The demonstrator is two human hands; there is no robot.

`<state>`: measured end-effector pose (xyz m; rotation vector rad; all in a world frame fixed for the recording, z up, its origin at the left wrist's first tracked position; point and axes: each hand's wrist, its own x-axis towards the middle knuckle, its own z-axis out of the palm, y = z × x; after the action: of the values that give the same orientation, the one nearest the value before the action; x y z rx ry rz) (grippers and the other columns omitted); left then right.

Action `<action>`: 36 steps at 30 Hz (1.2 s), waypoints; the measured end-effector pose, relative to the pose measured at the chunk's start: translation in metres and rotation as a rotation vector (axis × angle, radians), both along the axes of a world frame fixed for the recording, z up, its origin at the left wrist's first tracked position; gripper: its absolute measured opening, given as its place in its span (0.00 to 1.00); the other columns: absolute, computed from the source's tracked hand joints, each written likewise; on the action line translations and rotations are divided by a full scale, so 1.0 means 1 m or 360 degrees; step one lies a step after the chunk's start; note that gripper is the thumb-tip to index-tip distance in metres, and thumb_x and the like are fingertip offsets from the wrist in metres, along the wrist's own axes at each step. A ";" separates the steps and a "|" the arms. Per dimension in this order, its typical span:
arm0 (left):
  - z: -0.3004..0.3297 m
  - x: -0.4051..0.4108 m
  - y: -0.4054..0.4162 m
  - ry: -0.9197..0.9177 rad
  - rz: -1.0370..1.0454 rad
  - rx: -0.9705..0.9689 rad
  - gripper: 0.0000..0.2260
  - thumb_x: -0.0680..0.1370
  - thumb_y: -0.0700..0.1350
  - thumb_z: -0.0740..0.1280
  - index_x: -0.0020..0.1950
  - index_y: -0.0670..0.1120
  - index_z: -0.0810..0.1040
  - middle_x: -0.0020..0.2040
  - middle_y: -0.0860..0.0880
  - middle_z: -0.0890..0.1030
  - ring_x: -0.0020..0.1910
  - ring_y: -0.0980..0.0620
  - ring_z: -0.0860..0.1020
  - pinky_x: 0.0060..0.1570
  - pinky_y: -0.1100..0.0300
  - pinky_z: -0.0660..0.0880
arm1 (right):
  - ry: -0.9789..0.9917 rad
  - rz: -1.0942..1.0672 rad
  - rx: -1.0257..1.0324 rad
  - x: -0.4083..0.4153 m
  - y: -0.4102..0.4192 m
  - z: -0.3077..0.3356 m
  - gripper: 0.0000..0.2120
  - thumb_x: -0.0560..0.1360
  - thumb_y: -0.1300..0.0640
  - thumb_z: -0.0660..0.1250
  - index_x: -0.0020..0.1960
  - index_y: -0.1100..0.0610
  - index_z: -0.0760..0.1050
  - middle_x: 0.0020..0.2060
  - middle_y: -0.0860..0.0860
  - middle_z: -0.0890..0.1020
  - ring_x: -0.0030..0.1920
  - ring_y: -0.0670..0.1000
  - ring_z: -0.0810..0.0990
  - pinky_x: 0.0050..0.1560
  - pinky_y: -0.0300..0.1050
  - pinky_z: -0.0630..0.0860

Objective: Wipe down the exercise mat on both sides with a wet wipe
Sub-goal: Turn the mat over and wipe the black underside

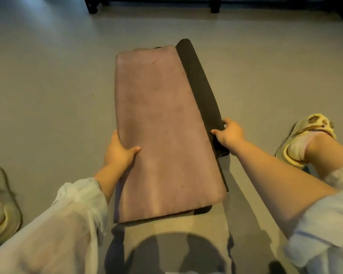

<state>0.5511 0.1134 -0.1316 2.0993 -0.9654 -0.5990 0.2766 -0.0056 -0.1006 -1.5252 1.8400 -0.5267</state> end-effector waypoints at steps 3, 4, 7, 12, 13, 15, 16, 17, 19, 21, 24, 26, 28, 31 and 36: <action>0.008 -0.012 0.017 -0.0015 -0.0058 0.0025 0.34 0.67 0.43 0.77 0.70 0.45 0.66 0.62 0.42 0.77 0.60 0.41 0.76 0.60 0.47 0.72 | 0.0022 0.0000 0.0007 -0.015 0.025 0.008 0.17 0.74 0.56 0.70 0.62 0.57 0.73 0.54 0.57 0.80 0.54 0.58 0.78 0.52 0.45 0.73; 0.010 -0.018 0.026 0.0006 -0.0080 0.0024 0.34 0.67 0.43 0.77 0.70 0.46 0.66 0.62 0.43 0.77 0.59 0.41 0.76 0.59 0.48 0.72 | 0.0043 -0.0009 0.0015 -0.023 0.035 0.009 0.19 0.74 0.56 0.70 0.63 0.57 0.72 0.55 0.57 0.80 0.55 0.59 0.78 0.52 0.46 0.73; 0.014 -0.048 0.054 0.0053 -0.0230 -0.0051 0.33 0.68 0.41 0.76 0.71 0.46 0.66 0.62 0.44 0.77 0.59 0.43 0.76 0.59 0.53 0.72 | 0.0155 -0.0037 0.0047 -0.056 0.065 0.012 0.22 0.74 0.55 0.70 0.66 0.57 0.70 0.58 0.58 0.78 0.57 0.59 0.77 0.55 0.48 0.73; 0.011 -0.116 0.068 0.0071 -0.0507 -0.0057 0.35 0.72 0.40 0.72 0.75 0.48 0.59 0.67 0.47 0.74 0.63 0.45 0.74 0.58 0.62 0.67 | 0.0495 -0.0152 0.0032 -0.119 0.093 0.035 0.24 0.74 0.54 0.70 0.69 0.56 0.69 0.58 0.59 0.79 0.58 0.60 0.76 0.56 0.50 0.73; 0.009 -0.126 0.069 0.0100 -0.0535 -0.0059 0.35 0.72 0.40 0.72 0.76 0.48 0.58 0.68 0.46 0.73 0.64 0.45 0.73 0.59 0.61 0.67 | 0.0577 -0.0160 0.0046 -0.129 0.097 0.037 0.24 0.75 0.53 0.69 0.68 0.56 0.69 0.58 0.58 0.79 0.59 0.60 0.76 0.55 0.49 0.73; 0.007 -0.140 0.069 0.0145 -0.0551 -0.0053 0.35 0.73 0.40 0.71 0.76 0.49 0.57 0.67 0.46 0.73 0.64 0.44 0.73 0.61 0.58 0.68 | 0.0728 -0.0141 0.0071 -0.139 0.104 0.034 0.21 0.75 0.53 0.68 0.66 0.58 0.70 0.57 0.59 0.79 0.58 0.61 0.76 0.54 0.50 0.73; 0.005 -0.143 0.071 0.0161 -0.0529 -0.0038 0.36 0.73 0.40 0.71 0.76 0.49 0.57 0.67 0.46 0.73 0.63 0.44 0.74 0.61 0.56 0.69 | 0.0781 -0.0121 0.0089 -0.140 0.107 0.029 0.20 0.76 0.54 0.67 0.65 0.60 0.70 0.56 0.61 0.78 0.58 0.62 0.76 0.53 0.50 0.73; 0.004 -0.143 0.072 0.0174 -0.0495 -0.0014 0.37 0.73 0.41 0.71 0.76 0.49 0.56 0.67 0.45 0.73 0.63 0.43 0.74 0.61 0.54 0.70 | 0.0809 -0.0101 0.0105 -0.140 0.111 0.023 0.18 0.77 0.56 0.66 0.63 0.62 0.70 0.56 0.62 0.78 0.58 0.63 0.75 0.54 0.51 0.72; 0.001 -0.143 0.074 0.0191 -0.0441 0.0069 0.41 0.72 0.45 0.73 0.77 0.47 0.52 0.69 0.44 0.71 0.64 0.42 0.72 0.62 0.49 0.70 | 0.0787 -0.0057 0.0072 -0.135 0.119 0.013 0.18 0.79 0.57 0.61 0.65 0.64 0.68 0.61 0.64 0.75 0.62 0.64 0.72 0.59 0.52 0.69; 0.003 -0.141 0.076 0.0160 -0.0424 0.0188 0.47 0.70 0.50 0.75 0.77 0.49 0.46 0.70 0.42 0.65 0.66 0.42 0.69 0.63 0.49 0.69 | 0.0685 0.0058 -0.0036 -0.127 0.122 0.008 0.20 0.81 0.55 0.56 0.69 0.65 0.67 0.66 0.63 0.71 0.67 0.62 0.67 0.63 0.51 0.65; 0.011 -0.139 0.073 -0.0039 -0.0446 0.0306 0.50 0.68 0.55 0.74 0.77 0.52 0.42 0.73 0.42 0.58 0.70 0.41 0.62 0.66 0.49 0.63 | 0.0504 0.0086 0.0001 -0.108 0.121 0.013 0.23 0.81 0.49 0.56 0.68 0.65 0.68 0.63 0.62 0.75 0.63 0.62 0.72 0.56 0.49 0.69; 0.016 -0.136 0.069 -0.0141 -0.0467 0.0330 0.48 0.69 0.56 0.74 0.77 0.53 0.45 0.75 0.43 0.55 0.72 0.41 0.57 0.68 0.49 0.59 | 0.0580 0.0029 0.0035 -0.100 0.119 0.019 0.23 0.78 0.48 0.63 0.66 0.63 0.70 0.58 0.61 0.78 0.58 0.62 0.76 0.52 0.49 0.72; 0.025 -0.131 0.064 -0.0188 -0.0486 0.0252 0.43 0.70 0.54 0.73 0.77 0.51 0.52 0.75 0.43 0.56 0.72 0.42 0.57 0.69 0.52 0.57 | 0.0633 -0.0031 0.0032 -0.096 0.118 0.029 0.22 0.75 0.50 0.68 0.64 0.61 0.72 0.54 0.59 0.80 0.54 0.61 0.78 0.50 0.50 0.74; 0.043 -0.124 0.053 0.0066 -0.0463 -0.0054 0.30 0.72 0.46 0.73 0.72 0.44 0.66 0.68 0.43 0.69 0.66 0.46 0.69 0.62 0.61 0.64 | 0.0219 -0.0099 0.0173 -0.085 0.114 0.050 0.16 0.72 0.57 0.70 0.58 0.61 0.77 0.48 0.56 0.81 0.49 0.58 0.80 0.50 0.52 0.77; 0.096 -0.119 0.036 0.1033 -0.0453 -0.0055 0.10 0.77 0.52 0.66 0.47 0.45 0.78 0.44 0.46 0.77 0.40 0.50 0.75 0.37 0.60 0.72 | -0.0038 0.0398 0.0185 -0.023 0.122 0.096 0.07 0.74 0.62 0.65 0.48 0.65 0.80 0.42 0.62 0.82 0.38 0.51 0.78 0.37 0.43 0.73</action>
<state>0.4320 0.1498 -0.0359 1.5699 -0.8749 -1.2965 0.2535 0.1160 -0.0044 -1.6320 1.6029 -0.3131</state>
